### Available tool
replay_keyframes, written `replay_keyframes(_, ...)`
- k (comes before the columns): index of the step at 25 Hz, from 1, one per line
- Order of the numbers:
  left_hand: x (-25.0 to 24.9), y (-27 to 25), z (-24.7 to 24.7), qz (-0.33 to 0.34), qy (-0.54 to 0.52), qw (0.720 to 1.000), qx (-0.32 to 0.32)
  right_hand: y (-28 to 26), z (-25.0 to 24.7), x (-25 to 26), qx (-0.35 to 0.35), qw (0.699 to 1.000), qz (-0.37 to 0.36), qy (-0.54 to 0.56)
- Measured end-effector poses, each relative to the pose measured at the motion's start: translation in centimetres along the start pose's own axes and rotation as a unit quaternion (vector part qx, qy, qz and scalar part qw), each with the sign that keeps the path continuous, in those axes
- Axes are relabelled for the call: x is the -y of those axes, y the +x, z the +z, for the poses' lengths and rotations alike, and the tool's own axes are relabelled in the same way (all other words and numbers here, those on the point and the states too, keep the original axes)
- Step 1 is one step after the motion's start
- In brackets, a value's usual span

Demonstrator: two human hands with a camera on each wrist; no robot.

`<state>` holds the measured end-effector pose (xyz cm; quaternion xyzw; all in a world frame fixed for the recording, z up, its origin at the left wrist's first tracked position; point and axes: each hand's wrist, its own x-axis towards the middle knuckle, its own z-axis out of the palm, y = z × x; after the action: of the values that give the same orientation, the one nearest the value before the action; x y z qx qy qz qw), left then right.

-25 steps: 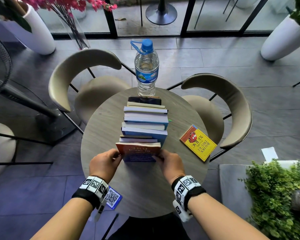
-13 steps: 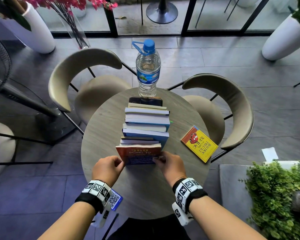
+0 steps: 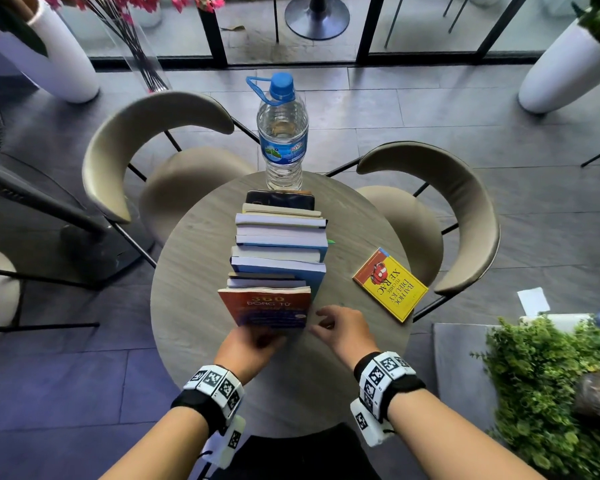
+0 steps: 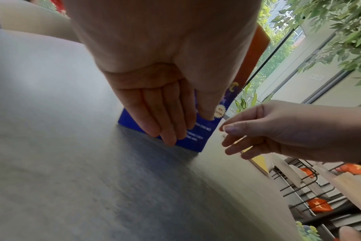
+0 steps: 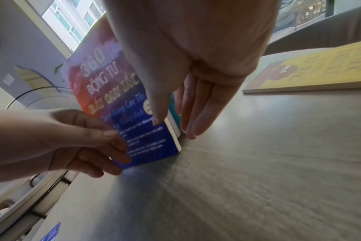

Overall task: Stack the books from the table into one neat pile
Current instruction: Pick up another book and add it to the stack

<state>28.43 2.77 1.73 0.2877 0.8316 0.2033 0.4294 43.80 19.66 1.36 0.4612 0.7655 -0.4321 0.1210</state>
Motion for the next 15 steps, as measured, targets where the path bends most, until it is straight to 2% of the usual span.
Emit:
replay_keyframes(3,-2.9,0.7,1.7,0.016,0.004,0.998,0.065,1.0,-3.1,-2.0,-0.006,1.0,-0.011,0.017)
replay_keyframes(6,-6.4,1.4,4.3,0.033,-0.045,0.99,0.13,2.4,-7.7,-4.4,-0.113,0.993,0.022,-0.022)
replay_keyframes(8,-9.2,1.9,6.3,0.068,-0.022,0.988,0.14,3.1,-10.2,-6.4,-0.187,0.98,0.059,-0.033)
replay_keyframes(10,-12.4,3.1,8.3,0.136,0.049,0.983,0.113,3.5,-11.7,-8.7,-0.223,0.968,0.109,-0.03)
replay_keyframes(12,-15.5,4.9,10.0,0.185,0.11,0.974,0.067,3.5,-12.4,-10.9,-0.215,0.961,0.172,-0.012)
replay_keyframes(15,-18.4,8.3,11.8,0.184,0.186,0.965,0.006,3.3,-12.1,-13.0,-0.173,0.959,0.222,0.04)
